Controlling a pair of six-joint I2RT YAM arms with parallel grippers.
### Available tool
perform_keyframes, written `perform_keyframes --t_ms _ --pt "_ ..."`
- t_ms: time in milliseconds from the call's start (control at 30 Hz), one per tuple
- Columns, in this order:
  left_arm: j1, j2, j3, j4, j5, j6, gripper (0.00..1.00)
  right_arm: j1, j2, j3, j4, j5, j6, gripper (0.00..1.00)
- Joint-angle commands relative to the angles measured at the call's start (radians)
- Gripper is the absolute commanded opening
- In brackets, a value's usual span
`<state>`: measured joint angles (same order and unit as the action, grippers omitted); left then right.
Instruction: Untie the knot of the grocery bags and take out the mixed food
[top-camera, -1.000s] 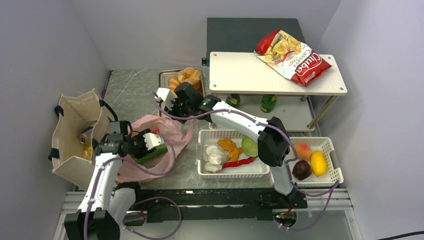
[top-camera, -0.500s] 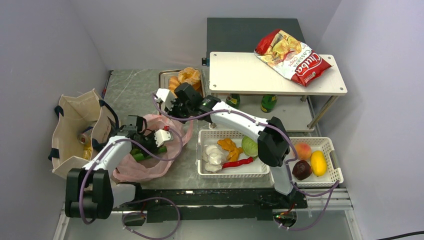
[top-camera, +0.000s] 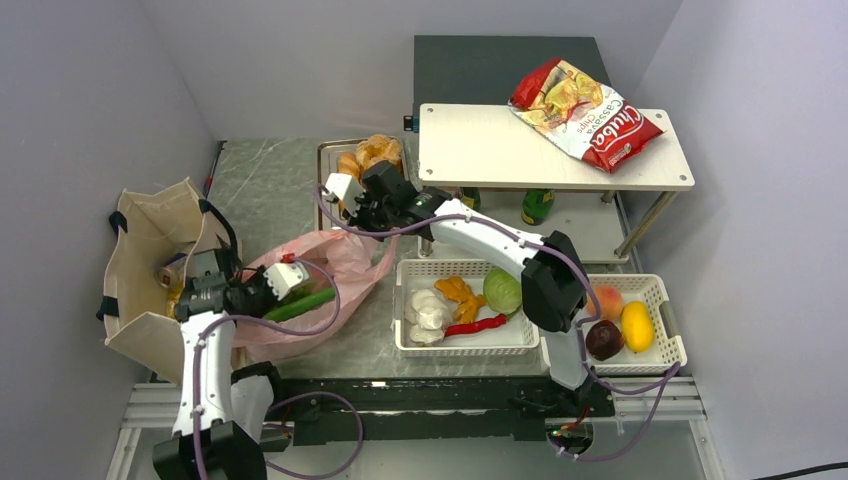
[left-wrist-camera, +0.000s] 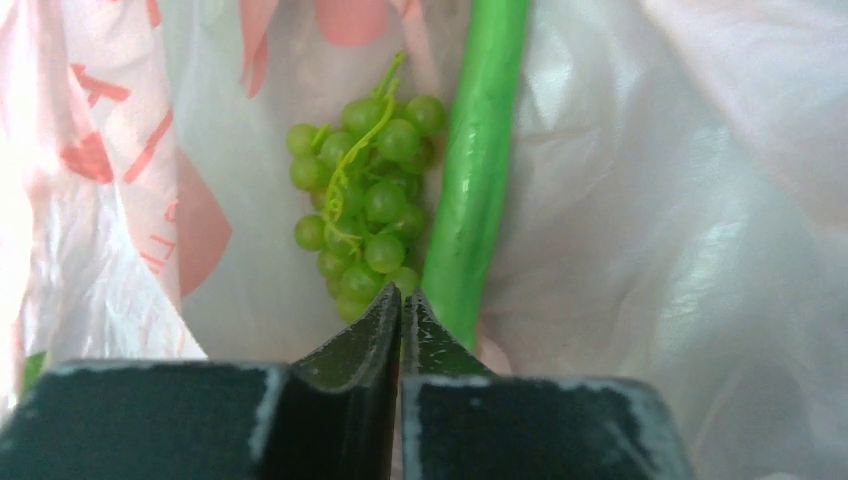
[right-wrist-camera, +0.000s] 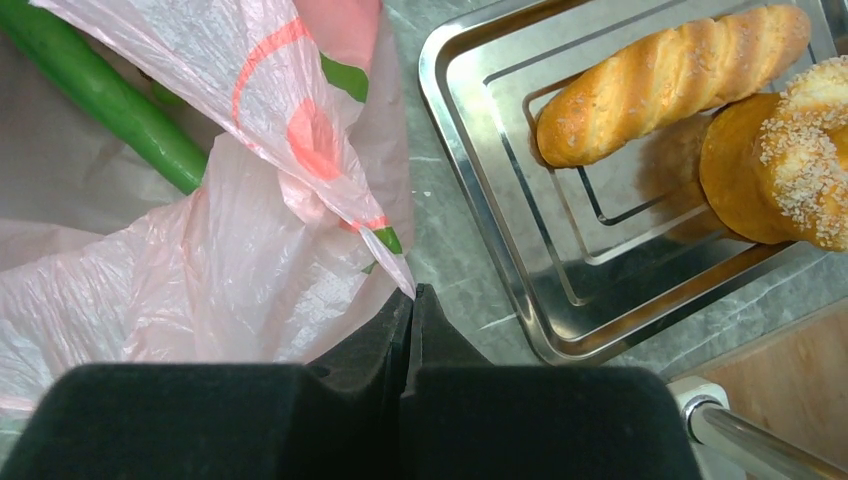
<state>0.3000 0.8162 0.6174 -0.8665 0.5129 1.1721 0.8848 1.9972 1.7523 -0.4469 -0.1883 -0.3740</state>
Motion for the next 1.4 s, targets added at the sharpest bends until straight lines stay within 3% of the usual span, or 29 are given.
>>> perform_keyframes --t_ms 0,33,67,300,400,467,567,633,900,1133,1200,1233,1367 --pt "-0.017 0.036 0.069 -0.087 0.162 0.057 0.29 -0.002 -0.061 0.017 0.005 -0.022 0.003 0.0" --pt "-0.057 0.058 0.075 -0.064 0.163 0.023 0.42 -0.001 -0.059 0.023 0.003 -0.031 0.011 0.0" --pt "-0.111 0.078 0.074 -0.024 0.149 -0.029 0.48 0.001 -0.058 0.027 0.001 -0.041 0.019 0.0" --pt "-0.439 0.299 -0.009 0.285 -0.095 -0.234 0.59 0.011 -0.05 0.031 -0.007 -0.044 0.033 0.0" --pt "-0.473 0.419 -0.011 0.37 -0.225 -0.286 0.58 0.012 -0.055 0.027 -0.008 -0.031 0.029 0.0" --pt "-0.472 0.457 -0.002 0.359 -0.278 -0.289 0.47 0.011 -0.059 0.018 -0.01 -0.022 0.011 0.0" --pt "-0.417 0.385 -0.021 0.318 -0.28 -0.274 0.14 0.006 -0.075 -0.019 -0.001 -0.004 -0.02 0.0" --pt "-0.332 0.294 -0.023 0.264 -0.241 -0.268 0.01 -0.003 -0.088 -0.043 0.004 0.005 -0.032 0.0" --pt "-0.015 -0.059 -0.049 0.056 -0.004 -0.031 0.0 -0.031 -0.1 -0.08 0.01 0.017 -0.067 0.0" --pt "0.045 -0.099 0.075 -0.201 0.394 0.183 0.0 -0.026 -0.028 0.076 -0.04 -0.042 -0.008 0.0" --pt "0.044 -0.113 0.099 -0.149 0.479 0.12 0.0 -0.021 -0.014 0.125 -0.05 -0.065 0.012 0.05" --pt "0.044 -0.117 0.109 -0.115 0.52 0.06 0.0 -0.018 -0.012 0.144 -0.055 -0.079 0.021 0.12" --pt "0.036 -0.092 0.177 -0.011 0.578 -0.1 0.0 -0.017 -0.063 0.176 -0.054 -0.187 0.083 0.63"
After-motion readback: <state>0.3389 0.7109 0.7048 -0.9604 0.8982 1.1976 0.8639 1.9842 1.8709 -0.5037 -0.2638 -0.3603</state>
